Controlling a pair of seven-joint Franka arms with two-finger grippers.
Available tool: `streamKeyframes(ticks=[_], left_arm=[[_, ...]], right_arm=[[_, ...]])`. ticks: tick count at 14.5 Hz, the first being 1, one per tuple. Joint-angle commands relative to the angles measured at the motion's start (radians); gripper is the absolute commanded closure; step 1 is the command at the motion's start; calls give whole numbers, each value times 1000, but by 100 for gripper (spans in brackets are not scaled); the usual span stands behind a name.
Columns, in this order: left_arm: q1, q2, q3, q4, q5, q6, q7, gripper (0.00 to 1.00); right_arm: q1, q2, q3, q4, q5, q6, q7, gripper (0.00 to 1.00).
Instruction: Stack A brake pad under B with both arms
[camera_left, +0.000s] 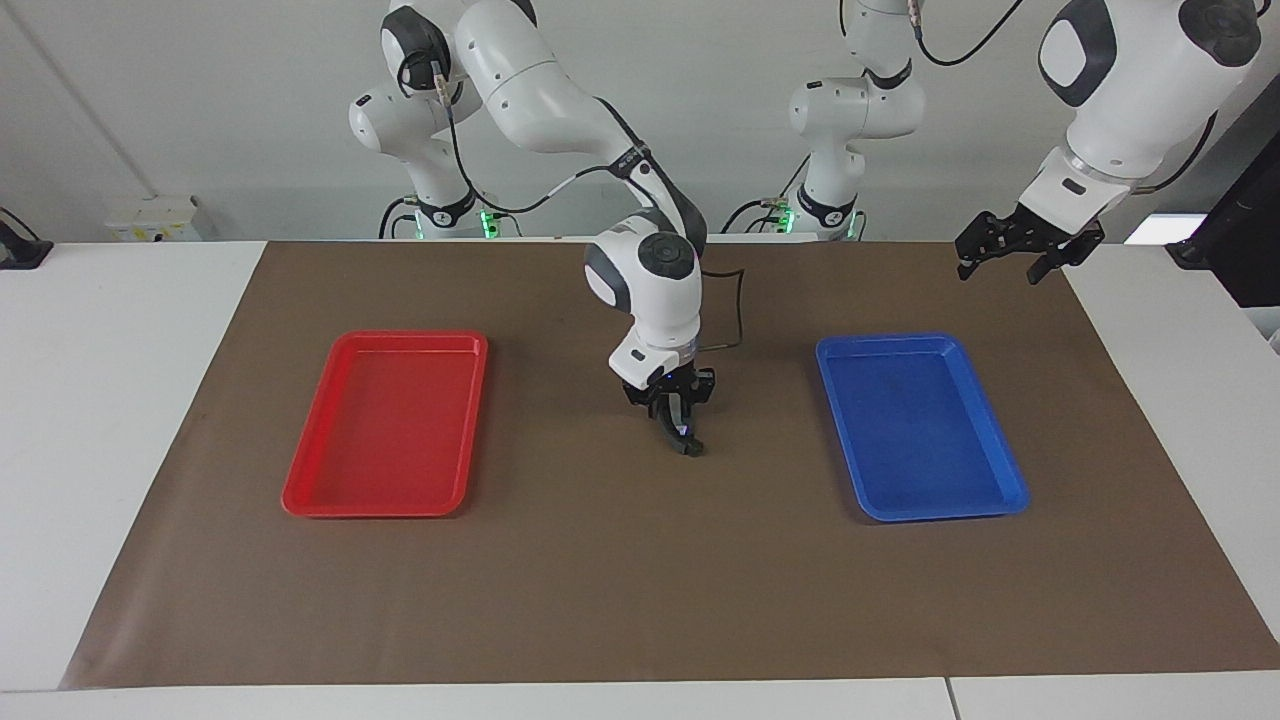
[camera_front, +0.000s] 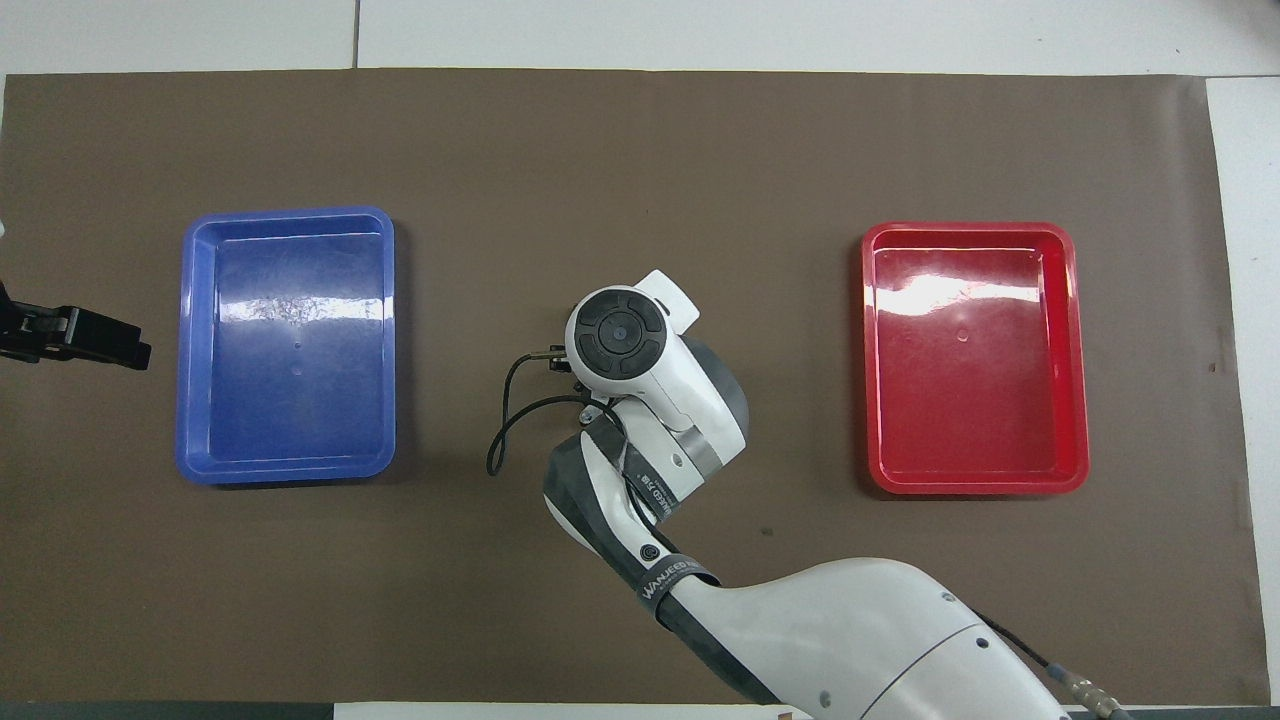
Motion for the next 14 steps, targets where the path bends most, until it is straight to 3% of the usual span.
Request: streamKeyframes(ticks=[1, 4, 8, 14], left_arm=[[34, -2, -7, 7, 12, -14, 64, 1], [29, -2, -8, 7, 12, -9, 52, 1], [24, -4, -8, -2, 12, 0, 53, 1], [26, -4, -10, -2, 12, -1, 53, 1]], right_arm=[[5, -25, -1, -4, 18, -18, 26, 0], [-46, -116, -18, -11, 2, -72, 31, 0], [-230, -252, -20, -17, -100, -155, 6, 0], [-428, -415, -18, -64, -108, -423, -202, 0]])
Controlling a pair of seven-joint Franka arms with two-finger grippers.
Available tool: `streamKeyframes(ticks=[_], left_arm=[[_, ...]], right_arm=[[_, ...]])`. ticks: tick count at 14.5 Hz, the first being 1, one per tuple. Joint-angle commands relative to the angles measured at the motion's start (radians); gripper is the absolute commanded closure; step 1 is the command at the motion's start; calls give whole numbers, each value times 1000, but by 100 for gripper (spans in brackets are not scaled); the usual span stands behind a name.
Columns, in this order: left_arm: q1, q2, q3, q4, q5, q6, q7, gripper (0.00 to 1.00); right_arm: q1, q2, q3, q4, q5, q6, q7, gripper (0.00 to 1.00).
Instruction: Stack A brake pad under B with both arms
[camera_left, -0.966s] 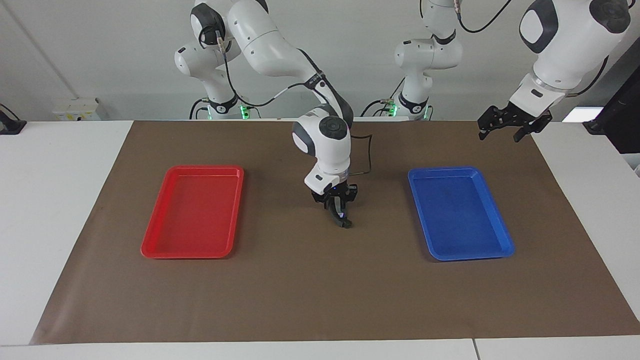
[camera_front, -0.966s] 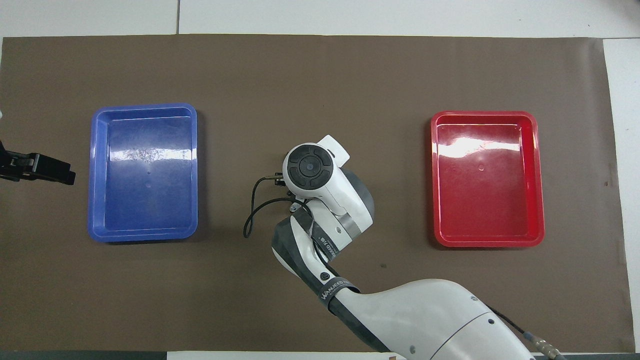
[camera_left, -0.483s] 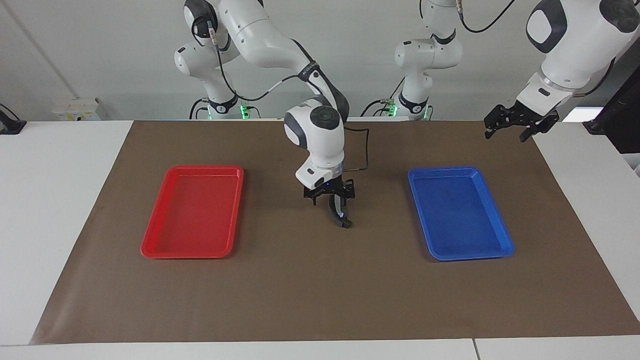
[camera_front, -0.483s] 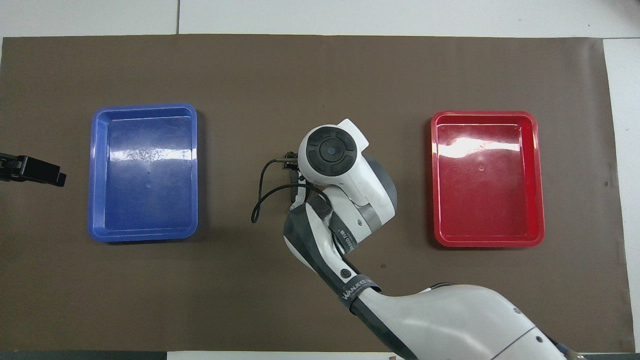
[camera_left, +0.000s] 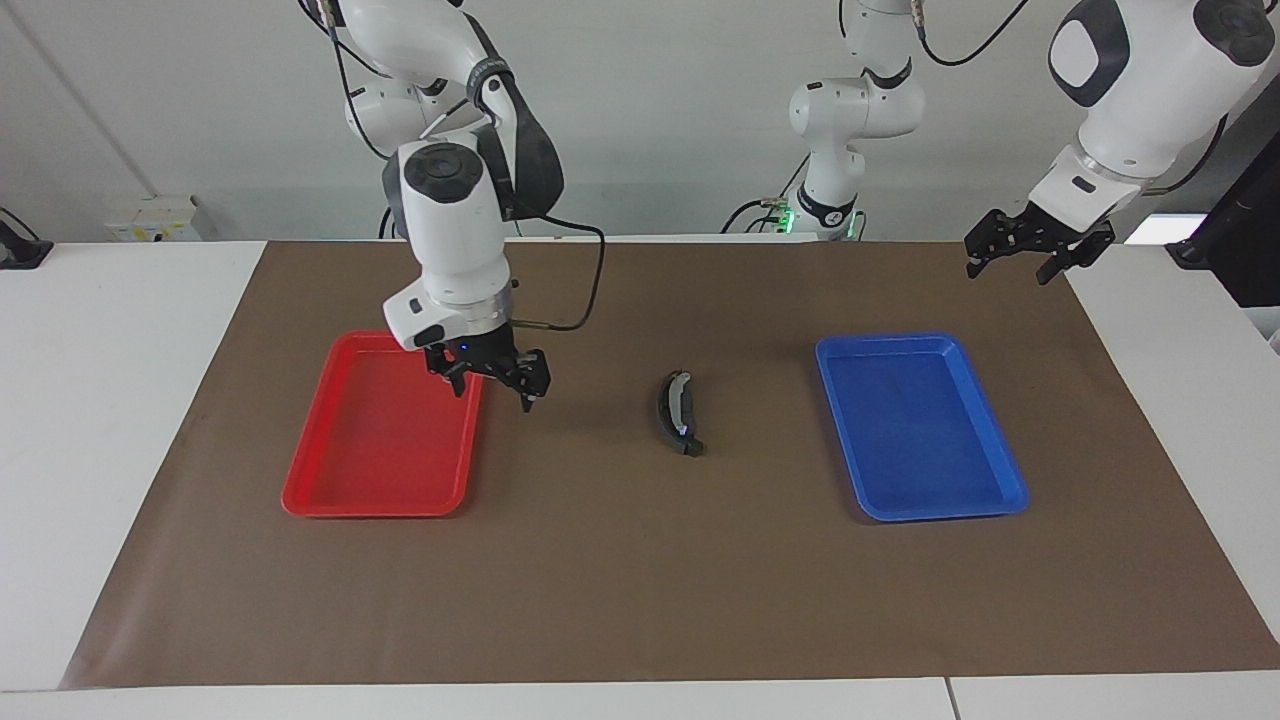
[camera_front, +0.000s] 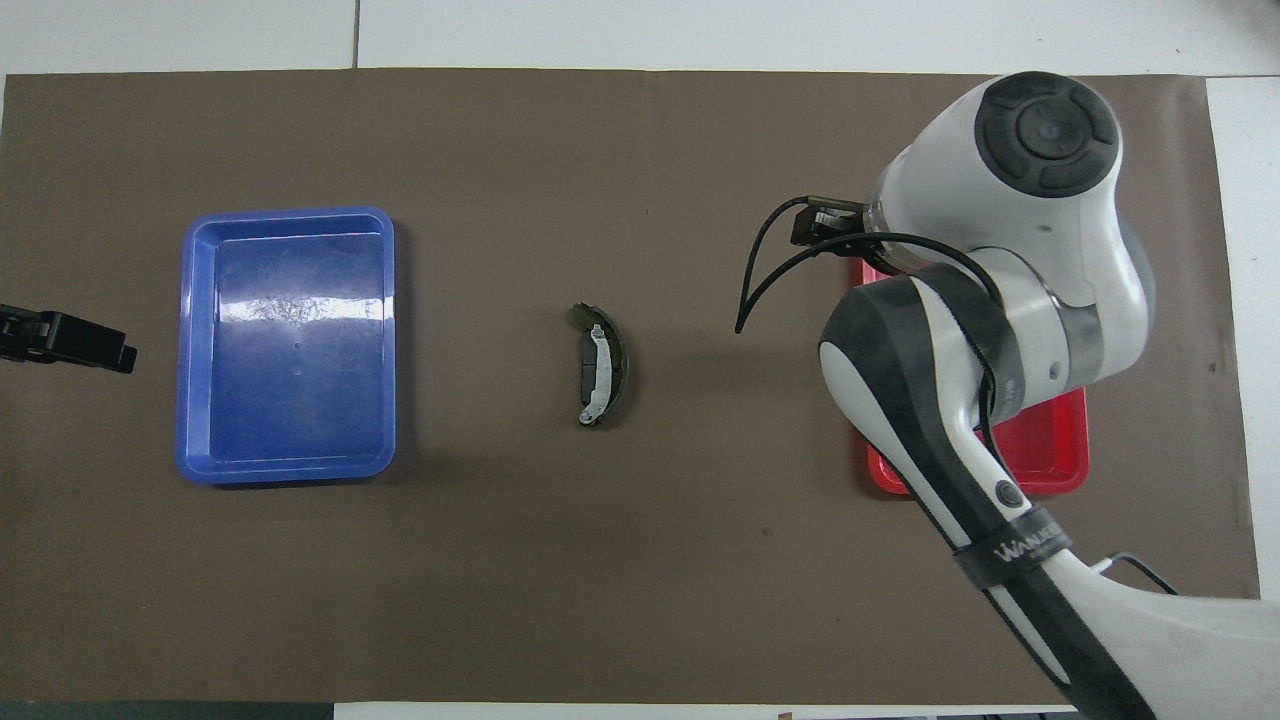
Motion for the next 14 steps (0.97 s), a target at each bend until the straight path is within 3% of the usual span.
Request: streamKeyframes(ticks=[1, 6, 9, 14], left_arm=[[9, -4, -3, -1, 12, -2, 12, 1], [10, -4, -3, -1, 12, -2, 12, 1], [10, -4, -1, -1, 12, -2, 12, 1], [10, -4, -1, -1, 12, -2, 12, 1]], right_arm=[[-105, -100, 17, -74, -10, -74, -116, 0], [-250, -190, 17, -68, 4, -151, -281, 0], [-273, -236, 13, -33, 4, -238, -307, 0], [-279, -238, 10, 87, 51, -435, -370, 0]])
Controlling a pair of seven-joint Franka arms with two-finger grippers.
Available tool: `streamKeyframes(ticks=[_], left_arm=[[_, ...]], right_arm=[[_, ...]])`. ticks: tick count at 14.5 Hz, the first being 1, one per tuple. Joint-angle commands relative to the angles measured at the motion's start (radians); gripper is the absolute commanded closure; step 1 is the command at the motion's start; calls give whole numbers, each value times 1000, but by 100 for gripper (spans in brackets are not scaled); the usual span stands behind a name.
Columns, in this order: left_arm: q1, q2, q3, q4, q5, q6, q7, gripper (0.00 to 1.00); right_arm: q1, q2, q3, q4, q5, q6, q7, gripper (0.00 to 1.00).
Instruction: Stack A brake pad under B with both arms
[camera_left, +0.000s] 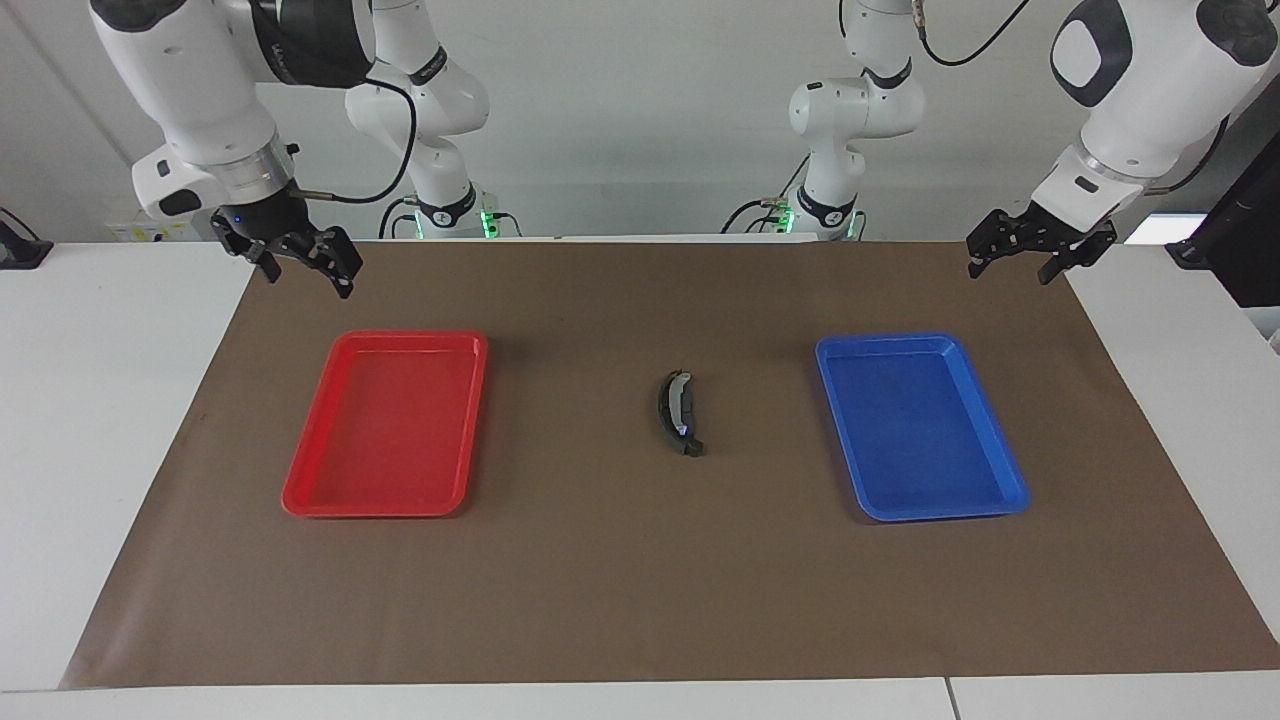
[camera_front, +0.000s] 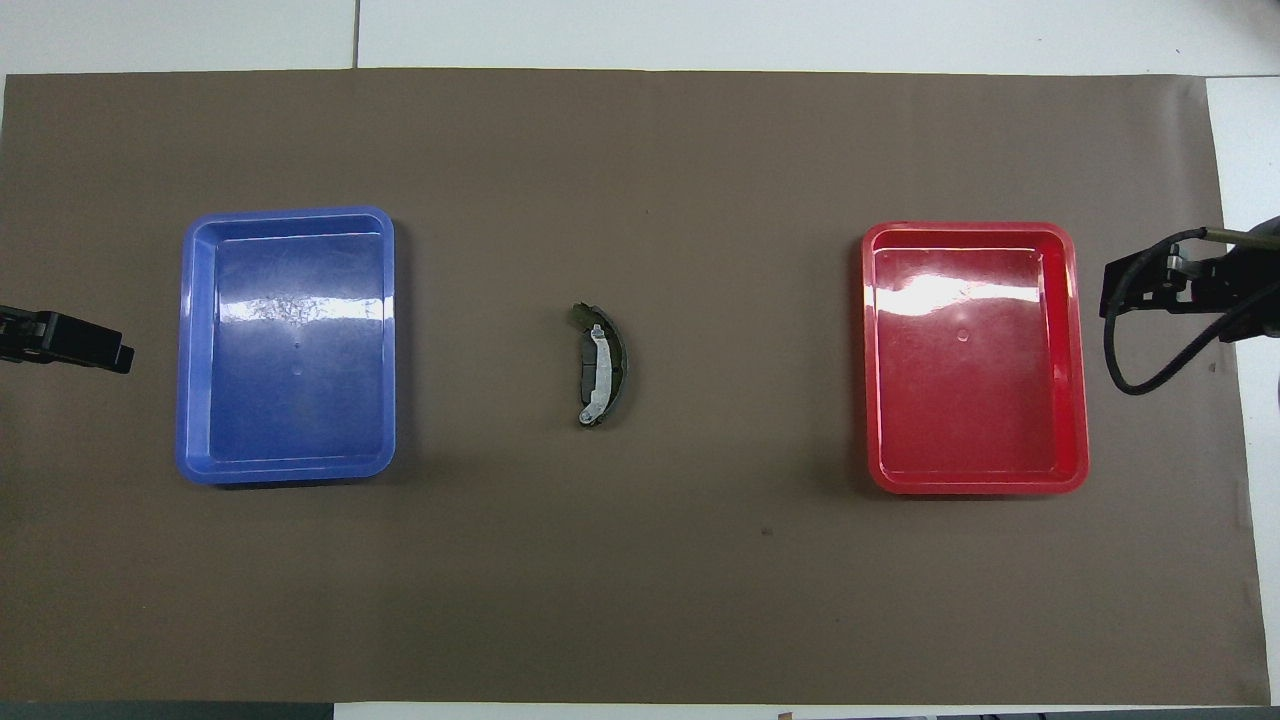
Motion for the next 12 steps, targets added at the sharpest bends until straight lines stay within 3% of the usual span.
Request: streamKeyframes(ticks=[1, 3, 12], left_arm=[[8, -4, -5, -1, 12, -2, 12, 1], [8, -4, -4, -1, 12, -2, 12, 1], [8, -4, -5, -1, 12, -2, 12, 1]], right_arm=[[-21, 13, 7, 44, 30, -52, -103, 0], [-23, 30, 9, 92, 22, -70, -177, 0], [-20, 22, 10, 75, 31, -88, -123, 0]])
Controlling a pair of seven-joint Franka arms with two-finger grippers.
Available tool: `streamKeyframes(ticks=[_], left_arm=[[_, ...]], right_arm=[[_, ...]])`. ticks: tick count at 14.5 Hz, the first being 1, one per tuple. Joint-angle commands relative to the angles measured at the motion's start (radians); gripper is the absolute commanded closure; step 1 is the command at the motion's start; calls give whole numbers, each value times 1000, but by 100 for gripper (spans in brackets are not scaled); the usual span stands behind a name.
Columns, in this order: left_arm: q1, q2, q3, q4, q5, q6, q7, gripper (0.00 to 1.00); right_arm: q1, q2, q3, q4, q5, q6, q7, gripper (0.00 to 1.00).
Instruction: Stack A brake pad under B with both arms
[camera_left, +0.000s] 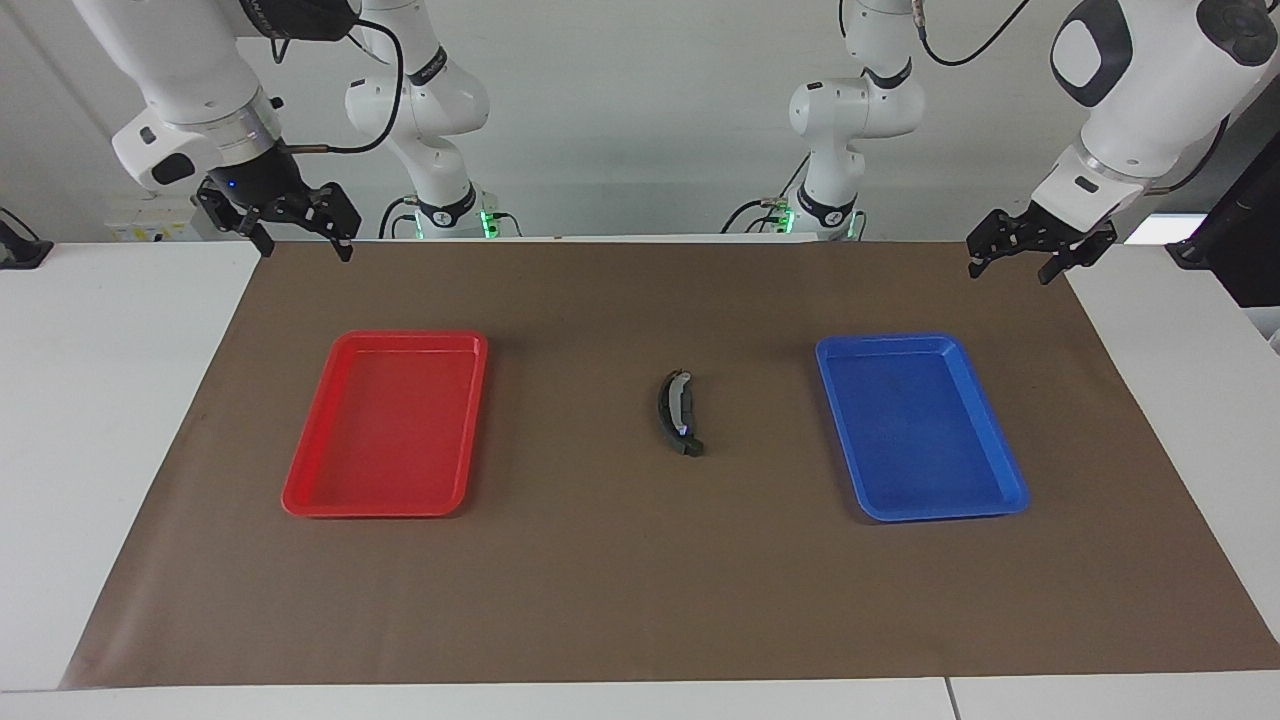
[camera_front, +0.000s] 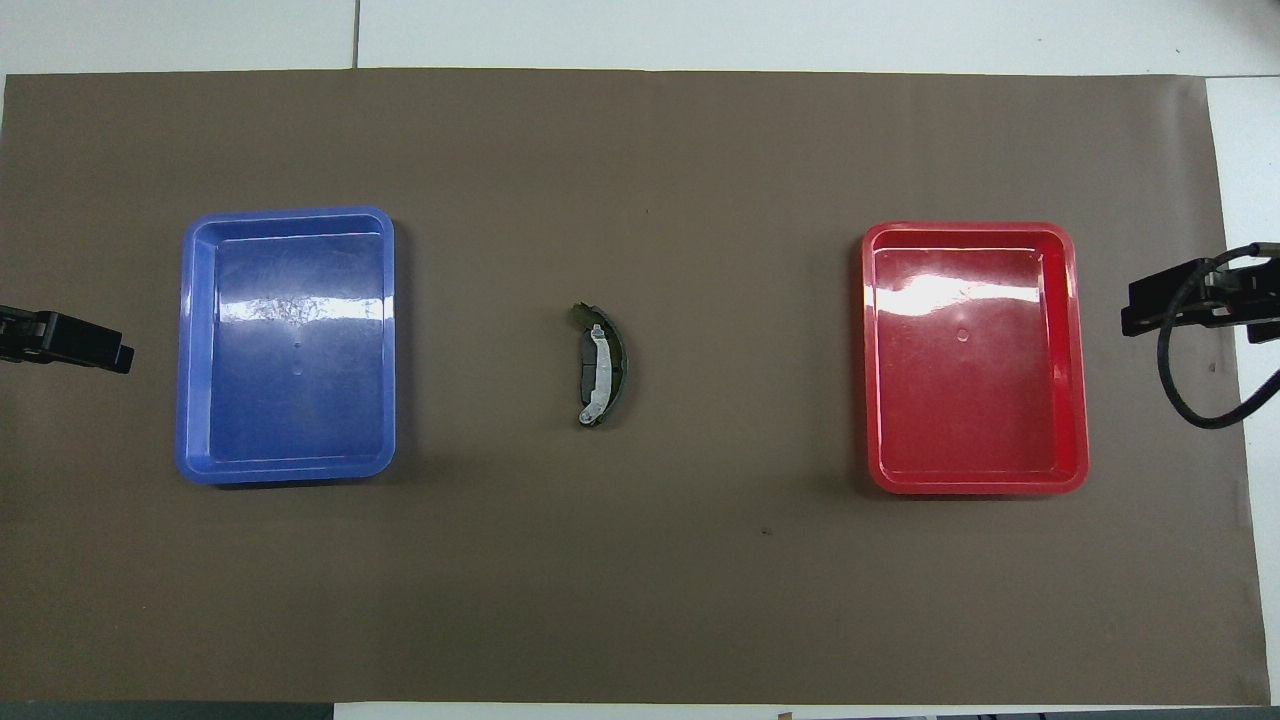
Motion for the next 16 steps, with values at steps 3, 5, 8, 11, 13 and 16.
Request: streamKeyframes(ticks=[3, 5, 8, 11, 13, 16], left_arm=[[8, -4, -4, -1, 12, -2, 12, 1], [8, -4, -4, -1, 12, -2, 12, 1], [8, -4, -4, -1, 12, -2, 12, 1], [8, -4, -5, -1, 12, -2, 12, 1], [8, -4, -4, -1, 12, -2, 12, 1], [8, -4, -4, -1, 12, -2, 12, 1]], right_arm=[[-18, -3, 10, -9, 13, -10, -4, 0], [-21, -1, 9, -9, 1, 22, -81, 0], [-30, 1, 9, -12, 2, 39, -78, 0], [-30, -1, 9, -18, 1, 59, -75, 0], [-30, -3, 9, -18, 2, 51, -69, 0], [-30, -3, 9, -18, 5, 51, -69, 0]])
